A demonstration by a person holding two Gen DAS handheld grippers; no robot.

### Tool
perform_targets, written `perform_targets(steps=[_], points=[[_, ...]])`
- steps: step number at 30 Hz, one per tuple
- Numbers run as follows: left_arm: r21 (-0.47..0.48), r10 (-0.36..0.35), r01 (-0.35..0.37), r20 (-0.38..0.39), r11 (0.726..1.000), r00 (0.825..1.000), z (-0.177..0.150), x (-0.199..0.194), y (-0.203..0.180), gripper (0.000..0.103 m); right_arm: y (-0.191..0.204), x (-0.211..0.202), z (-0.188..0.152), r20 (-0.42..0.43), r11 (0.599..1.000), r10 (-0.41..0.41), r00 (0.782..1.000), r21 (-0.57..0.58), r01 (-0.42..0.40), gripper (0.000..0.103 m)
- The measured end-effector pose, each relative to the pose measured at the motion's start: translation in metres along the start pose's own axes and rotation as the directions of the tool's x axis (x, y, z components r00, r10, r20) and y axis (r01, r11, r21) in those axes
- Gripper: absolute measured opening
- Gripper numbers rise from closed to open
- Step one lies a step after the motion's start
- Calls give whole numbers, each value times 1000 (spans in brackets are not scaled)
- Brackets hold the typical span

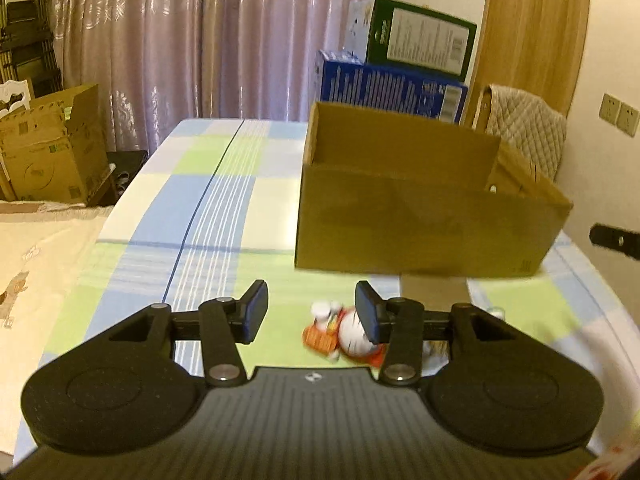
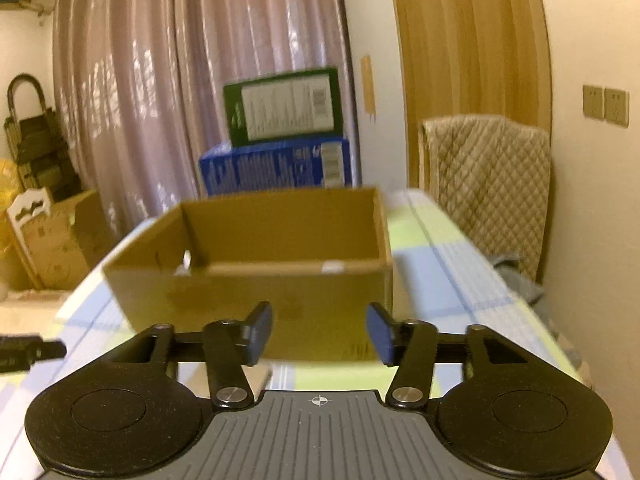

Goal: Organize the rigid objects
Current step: 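Withdraw both open grippers from the box back toward the table, then move left gripper to the Doraemon figure while right approaches the green-white pill bottle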

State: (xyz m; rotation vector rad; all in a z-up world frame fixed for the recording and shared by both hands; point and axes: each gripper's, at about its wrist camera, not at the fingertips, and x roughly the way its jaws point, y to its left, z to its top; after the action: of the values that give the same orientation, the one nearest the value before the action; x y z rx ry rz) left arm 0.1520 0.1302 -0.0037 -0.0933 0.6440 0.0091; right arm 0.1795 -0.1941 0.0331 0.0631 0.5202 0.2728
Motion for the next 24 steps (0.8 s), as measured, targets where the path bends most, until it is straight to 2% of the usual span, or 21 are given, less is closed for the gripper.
perform_targets(steps=[6,8,12,14,24], points=[[13,4,-3,-48,1000,999,-23,-1,12,46,5,1,-27,-85,1000,22,996,0,-22,56],[0,-9,9,-56,1000,998,-26,1,16,50,7,3,-30,-95,1000,30,995,-6,-31,57],[-28,-30,28,-72,999,997,-29,6,21,52,12,10,-32,-111,999,49,993,-12,-50,59],[-27,-37,35,-72,999,997,-29,9,21,58,14,14,-34,-120,998,51,991,-26,-55,59],[8,-37,38,-111,999,993,-29,22,13,60,12,22,-39,-153,998,56,987,-29,-61,60]])
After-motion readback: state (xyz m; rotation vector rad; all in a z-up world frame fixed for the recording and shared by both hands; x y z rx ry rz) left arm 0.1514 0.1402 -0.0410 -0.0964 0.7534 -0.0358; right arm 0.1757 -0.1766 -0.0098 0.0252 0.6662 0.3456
